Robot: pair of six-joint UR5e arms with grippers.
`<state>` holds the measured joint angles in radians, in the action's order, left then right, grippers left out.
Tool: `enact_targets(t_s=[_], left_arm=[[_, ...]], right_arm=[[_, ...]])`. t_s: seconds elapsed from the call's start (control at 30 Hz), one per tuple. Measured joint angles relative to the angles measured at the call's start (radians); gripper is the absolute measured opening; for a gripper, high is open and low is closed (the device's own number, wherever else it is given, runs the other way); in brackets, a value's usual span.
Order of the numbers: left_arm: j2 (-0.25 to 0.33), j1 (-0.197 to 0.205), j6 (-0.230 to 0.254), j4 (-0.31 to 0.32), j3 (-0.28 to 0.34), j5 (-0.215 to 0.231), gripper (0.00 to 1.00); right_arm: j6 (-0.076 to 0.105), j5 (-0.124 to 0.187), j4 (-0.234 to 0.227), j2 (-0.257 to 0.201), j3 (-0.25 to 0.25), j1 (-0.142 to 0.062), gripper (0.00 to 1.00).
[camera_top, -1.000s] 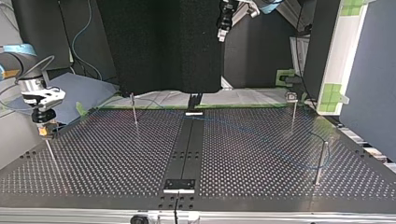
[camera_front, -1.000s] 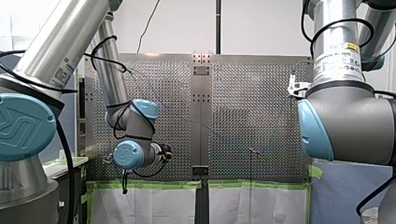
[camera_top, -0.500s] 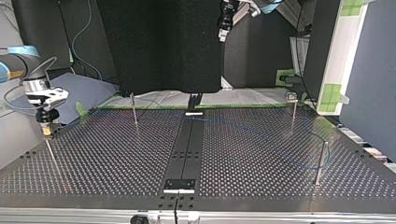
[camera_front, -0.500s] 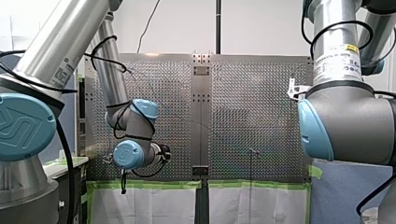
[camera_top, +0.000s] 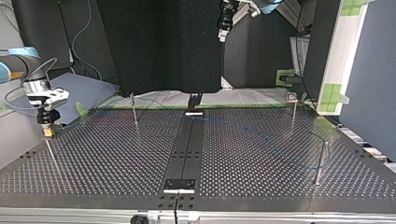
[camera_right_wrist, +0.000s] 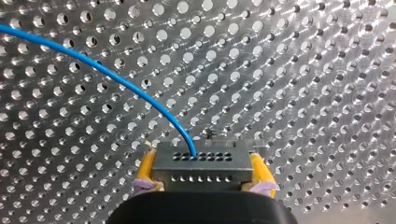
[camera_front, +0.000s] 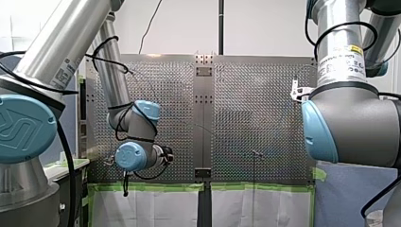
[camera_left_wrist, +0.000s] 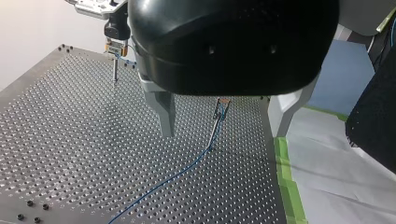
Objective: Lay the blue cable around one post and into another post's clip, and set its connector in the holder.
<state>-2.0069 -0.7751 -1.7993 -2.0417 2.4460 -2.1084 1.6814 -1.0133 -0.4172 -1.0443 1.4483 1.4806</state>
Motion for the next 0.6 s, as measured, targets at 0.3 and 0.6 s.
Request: enact_targets(t_s=[0.3, 0.6], left_arm=[[0.000, 0.000, 0.001, -0.006, -0.001, 0.000, 1.00], [0.000, 0.000, 0.002, -0.007, -0.001, 0.000, 1.00]], right_arm=[[0.005, 0.001, 0.013, 0.000, -0.018, -0.002, 0.00], [0.011, 0.001, 0.020, 0.002, -0.035, -0.002, 0.00]])
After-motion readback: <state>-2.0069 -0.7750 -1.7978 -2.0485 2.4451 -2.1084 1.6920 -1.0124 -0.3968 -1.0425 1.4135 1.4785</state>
